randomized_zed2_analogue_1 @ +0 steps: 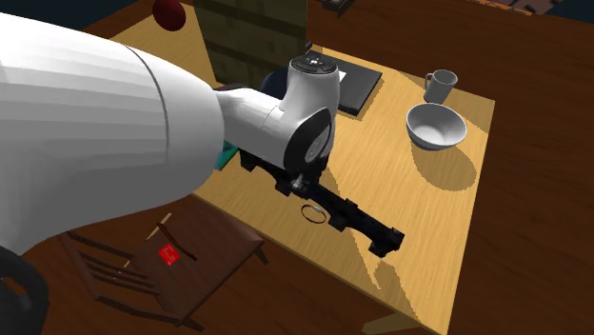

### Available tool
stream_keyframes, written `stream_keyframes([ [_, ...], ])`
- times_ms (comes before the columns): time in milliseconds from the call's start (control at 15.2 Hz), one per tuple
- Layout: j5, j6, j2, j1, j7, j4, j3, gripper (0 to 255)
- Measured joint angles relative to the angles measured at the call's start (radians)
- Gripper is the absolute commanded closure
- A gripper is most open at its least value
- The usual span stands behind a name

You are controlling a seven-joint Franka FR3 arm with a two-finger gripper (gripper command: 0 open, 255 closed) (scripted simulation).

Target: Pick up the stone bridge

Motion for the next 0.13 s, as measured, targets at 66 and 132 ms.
stream_keyframes([
  [66, -0.004, -0.011, -0.009, 0.003, 0.003, 0.003, -0.003, 255],
  [132, -0.008, -0.016, -0.017, 0.005, 0.005, 0.0, -0.006, 255],
])
